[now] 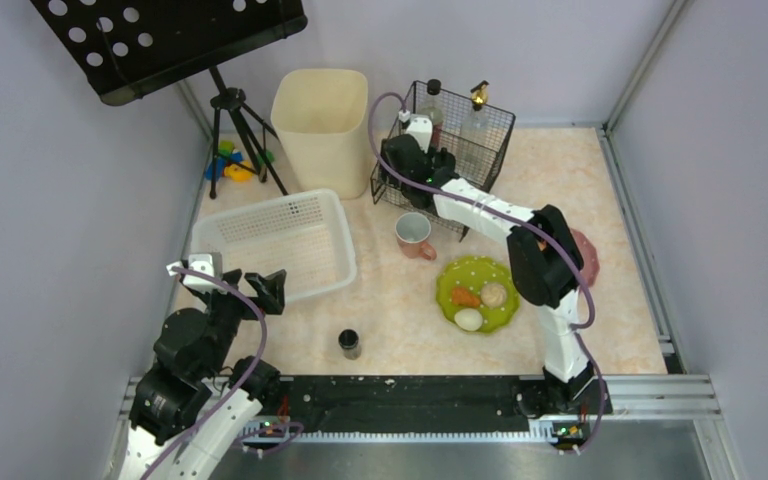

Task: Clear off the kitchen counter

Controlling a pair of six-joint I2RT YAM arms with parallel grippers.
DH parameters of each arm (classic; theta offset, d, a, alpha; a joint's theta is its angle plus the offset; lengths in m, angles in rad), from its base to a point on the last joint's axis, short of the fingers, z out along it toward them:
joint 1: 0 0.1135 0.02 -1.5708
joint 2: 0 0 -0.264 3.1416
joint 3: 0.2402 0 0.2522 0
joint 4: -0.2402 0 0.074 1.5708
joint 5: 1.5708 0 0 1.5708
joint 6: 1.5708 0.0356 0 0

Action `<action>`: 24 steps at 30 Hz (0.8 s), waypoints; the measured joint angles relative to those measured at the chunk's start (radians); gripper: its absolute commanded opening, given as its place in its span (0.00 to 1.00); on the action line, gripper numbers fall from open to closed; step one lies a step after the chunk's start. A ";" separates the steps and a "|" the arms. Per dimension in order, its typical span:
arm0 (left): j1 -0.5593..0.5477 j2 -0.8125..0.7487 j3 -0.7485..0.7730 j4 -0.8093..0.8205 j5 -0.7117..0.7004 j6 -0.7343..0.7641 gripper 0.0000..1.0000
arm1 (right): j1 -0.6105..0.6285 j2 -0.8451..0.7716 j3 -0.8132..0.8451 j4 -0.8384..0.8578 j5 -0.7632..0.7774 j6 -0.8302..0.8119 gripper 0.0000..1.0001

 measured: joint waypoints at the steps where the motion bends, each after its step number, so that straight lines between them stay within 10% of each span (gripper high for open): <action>1: 0.000 0.000 0.000 0.000 0.000 0.000 0.99 | 0.001 0.000 0.006 0.000 0.000 0.000 0.76; 15: 0.000 0.000 0.000 0.000 -0.001 0.000 0.99 | 0.038 -0.027 0.026 0.014 0.024 -0.070 0.82; 24: -0.001 0.000 0.000 0.000 -0.001 0.000 0.99 | 0.074 -0.373 -0.224 0.054 0.035 -0.165 0.82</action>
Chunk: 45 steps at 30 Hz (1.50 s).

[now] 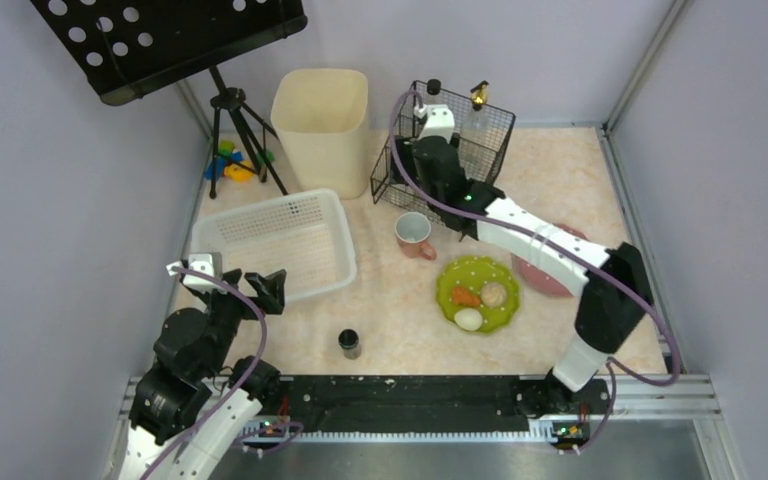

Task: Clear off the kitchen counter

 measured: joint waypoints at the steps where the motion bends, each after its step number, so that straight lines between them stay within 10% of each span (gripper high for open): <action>1: 0.000 0.000 0.000 0.000 0.000 0.000 0.99 | 0.000 -0.035 -0.021 0.002 -0.007 -0.009 0.82; 21: 0.000 0.021 0.000 0.000 -0.012 0.000 0.99 | 0.304 -0.431 -0.519 -0.104 -0.637 -0.196 0.82; 45: 0.000 0.034 0.000 0.000 -0.019 0.000 0.99 | 0.604 -0.167 -0.543 0.131 -0.536 -0.281 0.84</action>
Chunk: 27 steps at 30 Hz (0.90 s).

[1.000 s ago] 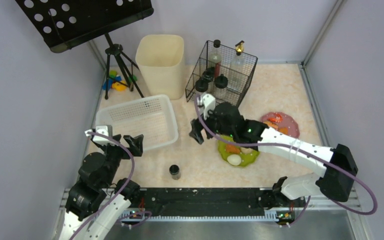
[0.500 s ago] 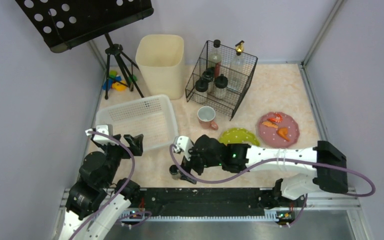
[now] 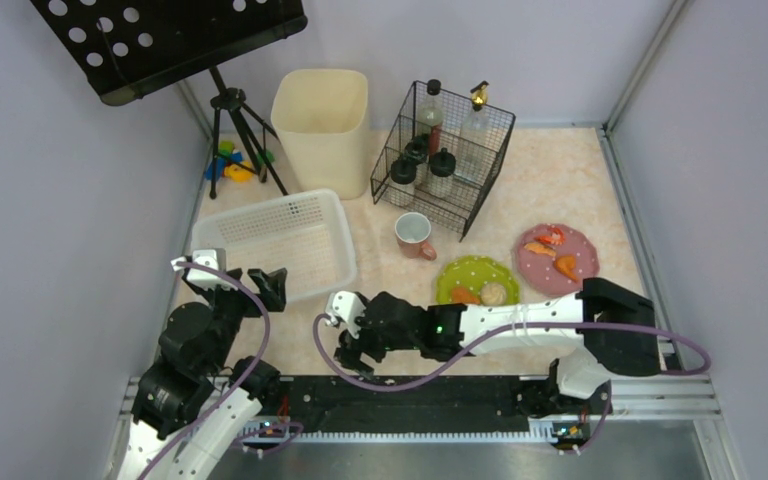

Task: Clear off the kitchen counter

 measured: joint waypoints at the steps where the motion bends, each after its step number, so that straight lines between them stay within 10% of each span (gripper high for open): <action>1: 0.000 0.000 0.000 0.000 0.000 0.000 0.99 | 0.002 0.006 0.000 0.012 0.007 0.000 0.82; 27: 0.000 0.000 0.000 0.000 0.000 0.000 0.99 | 0.013 0.076 0.006 0.056 0.121 0.005 0.26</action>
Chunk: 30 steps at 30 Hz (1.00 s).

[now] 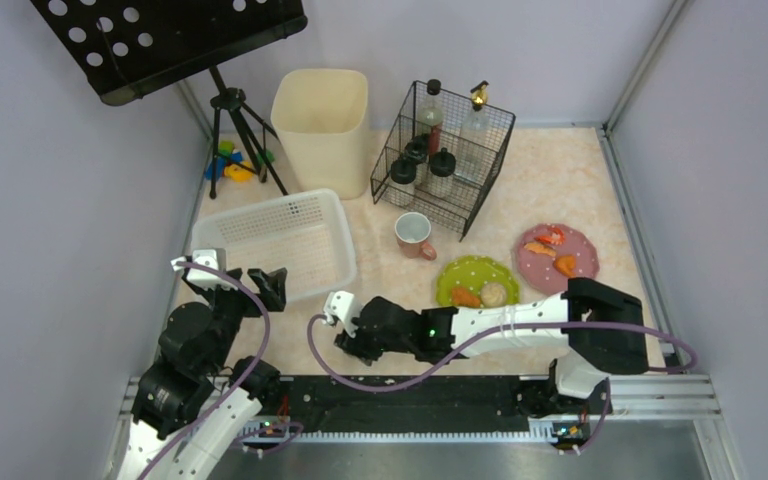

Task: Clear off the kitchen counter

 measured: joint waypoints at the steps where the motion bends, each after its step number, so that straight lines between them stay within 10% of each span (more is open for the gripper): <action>1: 0.000 0.000 0.000 0.000 0.000 0.000 0.99 | 0.000 -0.010 -0.002 -0.006 0.003 0.003 0.26; 18: 0.000 0.000 0.000 0.000 0.001 0.000 0.99 | -0.031 -0.428 0.116 -0.277 0.279 0.066 0.17; 30: 0.000 0.000 0.000 0.000 0.001 0.000 0.99 | -0.496 -0.425 0.192 -0.304 0.371 0.124 0.11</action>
